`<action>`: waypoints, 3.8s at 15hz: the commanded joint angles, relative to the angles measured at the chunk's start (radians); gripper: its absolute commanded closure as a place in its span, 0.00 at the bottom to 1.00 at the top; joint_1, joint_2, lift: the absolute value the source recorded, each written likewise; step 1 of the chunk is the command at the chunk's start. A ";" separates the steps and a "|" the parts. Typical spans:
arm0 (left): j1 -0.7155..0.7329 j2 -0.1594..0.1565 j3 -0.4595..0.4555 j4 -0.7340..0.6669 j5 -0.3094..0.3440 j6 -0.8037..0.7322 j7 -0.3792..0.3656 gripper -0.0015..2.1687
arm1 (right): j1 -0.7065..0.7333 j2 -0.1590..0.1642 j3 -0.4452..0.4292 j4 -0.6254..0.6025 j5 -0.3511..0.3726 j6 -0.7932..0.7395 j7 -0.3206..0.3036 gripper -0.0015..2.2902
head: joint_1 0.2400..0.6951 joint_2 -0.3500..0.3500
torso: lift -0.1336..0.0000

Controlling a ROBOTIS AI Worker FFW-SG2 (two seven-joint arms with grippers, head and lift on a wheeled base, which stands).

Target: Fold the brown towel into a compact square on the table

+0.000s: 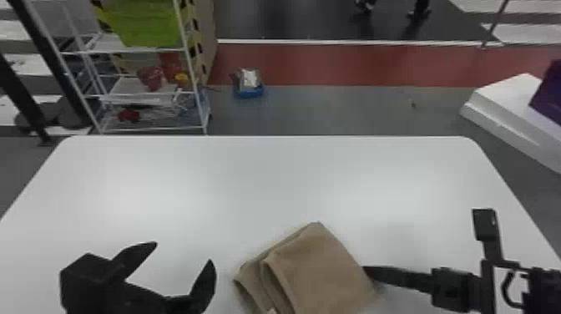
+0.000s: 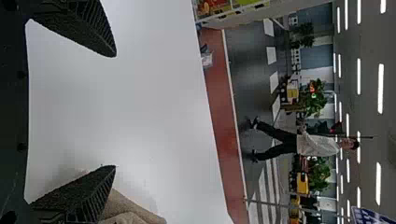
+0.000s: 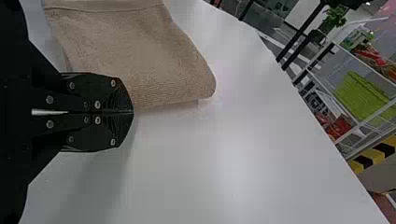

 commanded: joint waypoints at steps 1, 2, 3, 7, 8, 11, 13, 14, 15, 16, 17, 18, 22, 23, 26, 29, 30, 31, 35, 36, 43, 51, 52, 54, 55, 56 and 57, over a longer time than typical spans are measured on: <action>-0.008 0.000 0.003 0.010 0.004 0.000 -0.003 0.01 | -0.043 0.002 0.042 0.027 0.003 -0.001 -0.022 0.88 | 1.00 0.53 | 0.07; -0.010 0.000 0.005 0.013 0.006 0.000 -0.003 0.01 | -0.057 0.002 0.060 0.034 0.003 -0.001 -0.033 0.88 | 1.00 0.55 | 0.07; -0.013 0.000 0.009 0.013 0.011 0.000 -0.004 0.01 | -0.078 0.004 0.086 0.044 0.006 -0.001 -0.045 0.88 | 1.00 0.56 | 0.07; -0.017 0.000 0.012 0.016 0.015 0.003 -0.009 0.01 | -0.158 0.018 0.165 0.064 0.013 0.015 -0.096 0.88 | 1.00 0.63 | 0.07; -0.017 0.000 0.011 0.016 0.015 0.003 -0.009 0.01 | -0.186 0.018 0.183 0.072 0.015 0.024 -0.114 0.88 | 1.00 0.64 | 0.07; -0.017 -0.002 0.005 0.021 0.014 0.003 -0.009 0.01 | -0.268 0.035 0.258 0.139 0.029 0.039 -0.147 0.88 | 1.00 0.68 | 0.07; -0.016 -0.002 0.006 0.019 0.014 0.003 -0.009 0.01 | -0.294 0.068 0.278 0.159 0.047 0.073 -0.147 0.88 | 1.00 0.71 | 0.07; -0.014 0.000 0.014 0.016 0.014 0.003 -0.009 0.01 | -0.282 0.068 0.272 0.138 0.039 0.141 -0.147 0.88 | 1.00 0.72 | 0.07; -0.010 -0.002 0.028 0.013 0.020 0.003 -0.012 0.01 | -0.250 0.067 0.258 0.069 0.033 0.202 -0.144 0.88 | 1.00 0.74 | 0.07; -0.005 -0.002 0.037 0.012 0.026 0.000 -0.012 0.01 | -0.218 0.062 0.235 0.006 0.038 0.245 -0.137 0.88 | 1.00 0.76 | 0.07; -0.005 -0.002 0.040 0.013 0.032 0.000 -0.016 0.01 | -0.184 0.056 0.208 -0.062 0.050 0.266 -0.125 0.88 | 1.00 0.77 | 0.07; -0.007 -0.002 0.038 0.015 0.034 -0.003 -0.018 0.01 | -0.135 0.038 0.194 -0.118 0.065 0.263 -0.117 0.88 | 1.00 0.78 | 0.07; -0.037 -0.003 0.005 0.038 0.023 0.006 -0.015 0.01 | -0.011 0.013 0.097 -0.198 0.041 0.116 -0.070 0.88 | 1.00 0.69 | 0.07; -0.040 -0.003 -0.002 0.038 0.020 0.006 -0.015 0.01 | 0.011 0.013 0.083 -0.239 0.030 0.134 -0.065 0.88 | 1.00 0.67 | 0.07; -0.040 -0.005 0.001 0.038 0.018 0.006 -0.013 0.01 | 0.107 0.012 0.045 -0.384 0.049 0.162 -0.067 0.88 | 1.00 0.62 | 0.07; -0.047 -0.005 0.009 0.039 0.029 0.003 -0.012 0.01 | 0.233 0.015 0.014 -0.480 0.067 0.076 -0.102 0.88 | 1.00 0.59 | 0.07; -0.050 -0.006 0.009 0.041 0.030 0.006 -0.013 0.01 | 0.273 0.015 -0.001 -0.505 0.067 0.070 -0.111 0.88 | 1.00 0.58 | 0.07; -0.051 -0.006 0.009 0.042 0.034 0.003 -0.013 0.01 | 0.315 0.018 -0.016 -0.519 0.067 0.009 -0.127 0.88 | 1.00 0.57 | 0.07; -0.068 -0.006 0.009 0.064 0.035 0.006 -0.016 0.01 | 0.403 0.019 -0.039 -0.460 0.067 -0.221 -0.165 0.88 | 1.00 0.50 | 0.07; -0.070 -0.006 0.008 0.062 0.035 0.006 -0.016 0.01 | 0.403 0.021 -0.036 -0.444 0.061 -0.237 -0.165 0.88 | 1.00 0.49 | 0.07; -0.073 -0.008 0.029 0.064 0.043 -0.012 -0.013 0.01 | 0.344 0.022 0.066 -0.382 0.067 -0.197 -0.168 0.88 | 1.00 0.55 | 0.07; -0.076 -0.018 0.054 0.062 0.073 -0.074 -0.003 0.01 | 0.224 0.022 0.145 -0.241 0.065 -0.154 -0.171 0.88 | 1.00 0.66 | 0.07; -0.076 -0.018 0.054 0.064 0.075 -0.080 -0.003 0.01 | 0.212 0.024 0.159 -0.227 0.069 -0.157 -0.174 0.88 | 1.00 0.67 | 0.07; -0.076 -0.020 0.058 0.062 0.078 -0.086 -0.001 0.01 | 0.190 0.024 0.178 -0.213 0.069 -0.172 -0.191 0.88 | 1.00 0.69 | 0.07; -0.076 -0.020 0.060 0.062 0.080 -0.086 -0.001 0.01 | 0.175 0.024 0.189 -0.207 0.067 -0.172 -0.199 0.88 | 1.00 0.70 | 0.07; -0.076 -0.020 0.063 0.062 0.081 -0.086 -0.001 0.01 | 0.161 0.024 0.197 -0.204 0.067 -0.172 -0.203 0.88 | 1.00 0.70 | 0.07; -0.076 -0.020 0.066 0.062 0.089 -0.092 -0.003 0.01 | 0.143 0.024 0.211 -0.200 0.069 -0.175 -0.216 0.88 | 1.00 0.71 | 0.07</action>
